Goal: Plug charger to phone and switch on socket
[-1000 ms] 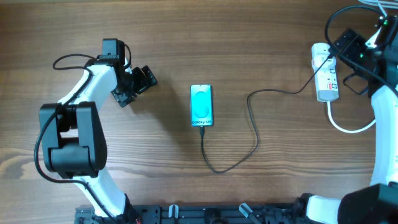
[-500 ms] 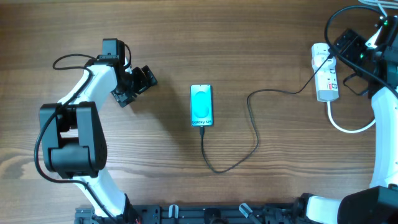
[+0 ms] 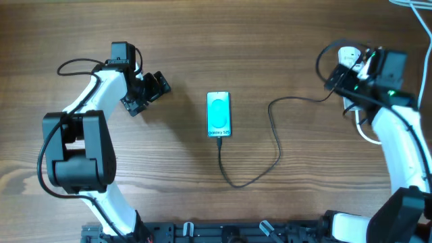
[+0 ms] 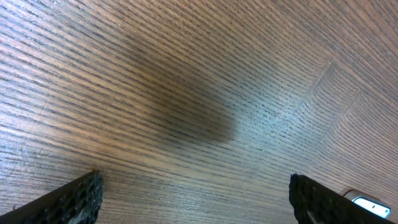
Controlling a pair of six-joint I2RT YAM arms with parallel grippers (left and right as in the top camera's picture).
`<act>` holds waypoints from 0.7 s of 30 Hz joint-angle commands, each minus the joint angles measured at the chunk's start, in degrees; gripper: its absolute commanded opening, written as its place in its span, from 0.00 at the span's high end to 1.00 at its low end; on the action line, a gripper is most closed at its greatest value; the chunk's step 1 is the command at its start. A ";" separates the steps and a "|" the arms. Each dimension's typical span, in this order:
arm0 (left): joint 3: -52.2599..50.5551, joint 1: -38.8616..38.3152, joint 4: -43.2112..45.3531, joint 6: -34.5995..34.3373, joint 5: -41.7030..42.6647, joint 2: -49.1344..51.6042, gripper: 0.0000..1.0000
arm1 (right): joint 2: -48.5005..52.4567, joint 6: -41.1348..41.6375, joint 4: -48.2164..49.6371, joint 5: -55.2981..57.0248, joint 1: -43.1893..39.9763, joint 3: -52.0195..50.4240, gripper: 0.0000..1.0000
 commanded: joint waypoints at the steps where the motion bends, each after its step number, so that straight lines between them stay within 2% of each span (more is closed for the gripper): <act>1: -1.73 0.00 -0.59 0.26 -1.57 1.79 0.00 | -2.60 -0.94 4.68 -1.11 1.18 -7.72 0.00; 4: -1.73 0.00 -0.59 0.26 -1.60 1.79 0.00 | -5.38 -0.42 7.89 -1.44 1.46 -14.78 0.00; 8: -1.73 0.00 -0.59 0.26 -1.57 1.79 0.00 | -14.29 0.79 13.88 0.35 1.46 -25.42 0.00; 11: -1.75 0.00 -0.59 0.26 -1.57 1.79 0.00 | -19.61 0.35 13.38 0.79 1.46 -29.24 0.00; 14: -1.75 0.00 -0.59 0.26 -1.57 1.79 0.00 | -20.37 0.33 15.06 1.81 1.49 -30.56 0.00; 19: -1.73 0.00 -0.59 0.26 -1.57 1.79 0.00 | -20.57 -0.20 31.08 -1.18 1.46 -38.93 0.00; 21: -1.73 0.00 -0.59 0.26 -1.57 1.79 0.00 | -21.20 -2.97 38.42 -3.96 1.46 -43.85 0.00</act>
